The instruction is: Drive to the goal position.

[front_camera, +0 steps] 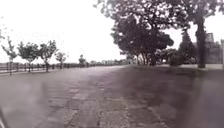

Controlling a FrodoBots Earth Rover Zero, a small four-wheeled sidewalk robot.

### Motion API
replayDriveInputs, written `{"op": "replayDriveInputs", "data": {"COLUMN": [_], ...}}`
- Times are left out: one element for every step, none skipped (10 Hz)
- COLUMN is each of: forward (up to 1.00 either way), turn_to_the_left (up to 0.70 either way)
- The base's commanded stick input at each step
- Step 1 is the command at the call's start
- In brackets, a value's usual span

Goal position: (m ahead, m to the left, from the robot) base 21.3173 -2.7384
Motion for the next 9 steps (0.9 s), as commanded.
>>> {"op": "replayDriveInputs", "data": {"forward": [1.00, 1.00, 1.00, 1.00, 1.00, 1.00, 1.00, 1.00, 1.00], "turn_to_the_left": [0.00, 0.00, 0.00, 0.00, 0.00, 0.00, 0.00, 0.00, 0.00]}}
